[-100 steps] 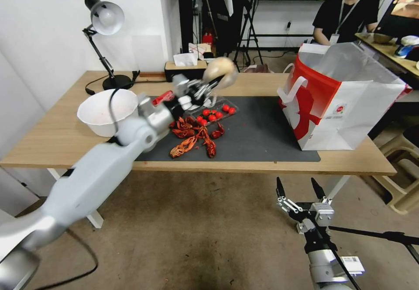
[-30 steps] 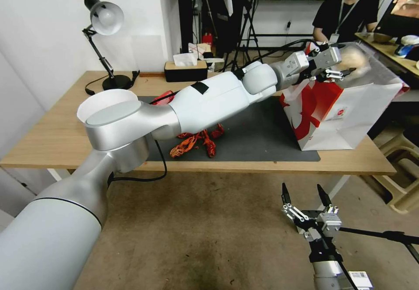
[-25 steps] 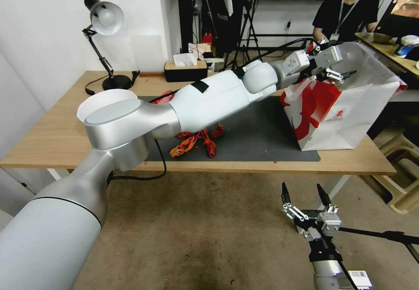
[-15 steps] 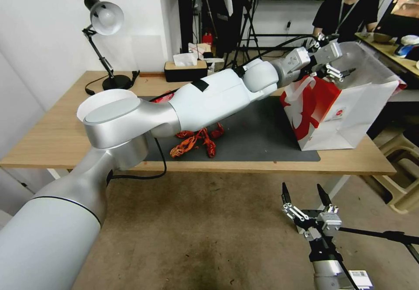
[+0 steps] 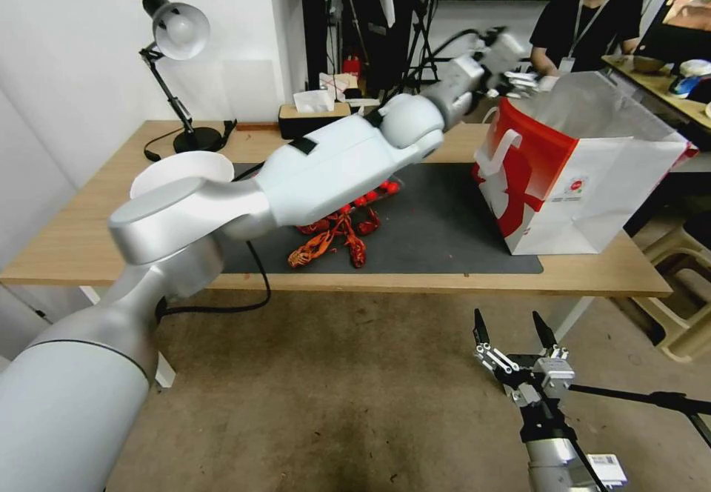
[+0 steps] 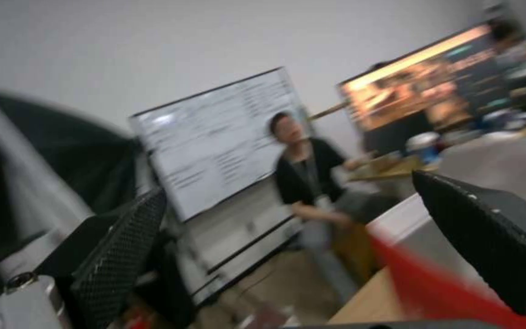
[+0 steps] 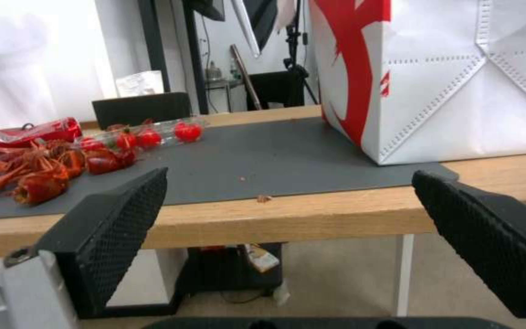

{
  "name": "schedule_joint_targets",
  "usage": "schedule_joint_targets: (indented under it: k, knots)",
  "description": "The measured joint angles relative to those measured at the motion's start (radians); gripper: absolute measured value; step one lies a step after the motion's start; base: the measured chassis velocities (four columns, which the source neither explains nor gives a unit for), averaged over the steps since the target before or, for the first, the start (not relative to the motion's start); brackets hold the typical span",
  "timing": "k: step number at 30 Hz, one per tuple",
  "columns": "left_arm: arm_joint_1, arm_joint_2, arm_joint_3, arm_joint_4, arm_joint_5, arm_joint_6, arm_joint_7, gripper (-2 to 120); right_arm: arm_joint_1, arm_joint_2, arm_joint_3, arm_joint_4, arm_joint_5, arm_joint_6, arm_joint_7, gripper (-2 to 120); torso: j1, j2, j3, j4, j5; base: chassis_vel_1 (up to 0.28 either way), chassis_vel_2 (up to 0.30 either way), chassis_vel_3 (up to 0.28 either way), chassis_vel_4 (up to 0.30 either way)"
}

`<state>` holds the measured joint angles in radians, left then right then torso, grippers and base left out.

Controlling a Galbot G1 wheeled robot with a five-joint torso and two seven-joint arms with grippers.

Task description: Pick up the trash from the table and place it into the takeout bag.

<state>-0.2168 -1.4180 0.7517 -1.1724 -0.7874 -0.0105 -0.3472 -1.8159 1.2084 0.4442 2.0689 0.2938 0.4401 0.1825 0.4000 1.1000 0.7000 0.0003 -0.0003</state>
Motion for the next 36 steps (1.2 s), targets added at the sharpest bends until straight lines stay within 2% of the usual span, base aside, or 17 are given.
schedule_joint_targets:
  k: [2,3,4,6,7,9,10,12,13,16,17,20,21,23,24,26,36]
  knots:
    - [0.027,0.032,-0.017,-0.041,0.016,0.029,-0.074,100,-0.002,0.003,0.0,0.0,-0.001,0.0,0.0,100,0.0,0.0,0.0,0.0002,0.0,0.0,0.0,0.0,0.0]
    - [0.027,0.032,-0.017,-0.041,0.016,0.029,-0.074,100,-0.002,0.003,0.0,0.0,-0.001,0.0,0.0,100,0.0,0.0,0.0,0.0002,0.0,0.0,0.0,0.0,0.0]
    - [0.04,0.039,-0.029,-0.059,0.02,0.042,-0.106,100,-0.002,0.004,0.0,0.0,-0.002,0.0,0.001,100,0.0,0.0,0.0,-0.0001,0.0,0.0,0.0,0.0,0.0]
    - [0.073,0.06,-0.061,-0.111,0.016,0.084,-0.19,100,0.005,0.005,-0.001,0.0,-0.003,-0.006,0.002,100,0.0,0.0,0.0,-0.0006,0.0,0.0,0.0,0.0,0.0]
    - [0.073,0.06,-0.061,-0.111,0.016,0.084,-0.19,100,0.005,0.005,-0.001,0.0,-0.003,-0.006,0.002,100,0.0,0.0,0.0,-0.0006,0.0,0.0,0.0,0.0,0.0]
    - [0.111,0.087,-0.086,-0.166,0.015,0.118,-0.258,100,0.012,0.005,-0.004,0.001,-0.006,-0.013,0.004,100,0.0,0.0,0.0,-0.0003,0.0,0.0,0.0,0.0,0.0]
    - [0.111,0.087,-0.086,-0.166,0.015,0.118,-0.258,100,0.012,0.005,-0.004,0.001,-0.006,-0.013,0.004,100,0.0,0.0,0.0,-0.0003,0.0,0.0,0.0,0.0,0.0]
    - [0.149,0.115,-0.102,-0.213,0.02,0.136,-0.311,100,0.016,0.005,-0.007,0.001,-0.007,-0.018,0.006,100,0.0,0.0,0.0,-0.0001,-0.0001,0.0,0.0,0.0,0.0]
    - [0.149,0.115,-0.102,-0.213,0.02,0.136,-0.311,100,0.016,0.005,-0.007,0.001,-0.007,-0.018,0.006,100,0.0,0.0,0.0,-0.0001,-0.0001,0.0,0.0,0.0,0.0]
    - [0.195,0.144,-0.118,-0.26,0.031,0.144,-0.394,100,0.02,0.002,-0.008,0.001,-0.007,-0.024,0.008,100,0.0,0.0,0.0,-0.0006,0.0002,0.0,0.0,0.0,0.0]
    - [0.195,0.144,-0.118,-0.26,0.031,0.144,-0.394,100,0.02,0.002,-0.008,0.001,-0.007,-0.024,0.008,100,0.0,0.0,0.0,-0.0006,0.0002,0.0,0.0,0.0,0.0]
    - [0.264,0.204,-0.146,-0.341,0.049,0.132,-0.414,100,0.019,-0.002,-0.007,0.001,-0.008,-0.025,0.008,100,0.0,0.0,0.0,-0.0004,0.0002,0.0,0.0,0.0,0.0]
    - [0.264,0.204,-0.146,-0.341,0.049,0.132,-0.414,100,0.019,-0.002,-0.007,0.001,-0.008,-0.025,0.008,100,0.0,0.0,0.0,-0.0004,0.0002,0.0,0.0,0.0,0.0]
    - [0.332,0.259,-0.174,-0.412,0.066,0.128,-0.414,100,0.02,-0.009,-0.006,0.001,-0.008,-0.028,0.01,100,0.0,0.0,0.0,-0.0003,0.0001,0.0,0.0,0.0,0.0]
    - [0.332,0.259,-0.174,-0.412,0.066,0.128,-0.414,100,0.02,-0.009,-0.006,0.001,-0.008,-0.028,0.01,100,0.0,0.0,0.0,-0.0003,0.0001,0.0,0.0,0.0,0.0]
    - [0.409,0.31,-0.206,-0.467,0.083,0.126,-0.412,100,0.026,-0.013,-0.005,-0.002,-0.008,-0.032,0.012,100,0.0,0.0,0.0,-0.0001,0.0,0.0,0.0,0.0,0.0]
    - [0.499,0.36,-0.243,-0.505,0.116,0.113,-0.403,100,0.028,-0.015,-0.005,-0.002,-0.008,-0.035,0.013,100,0.0,0.0,0.0,0.0,0.0,0.0,0.0,0.0,0.0]
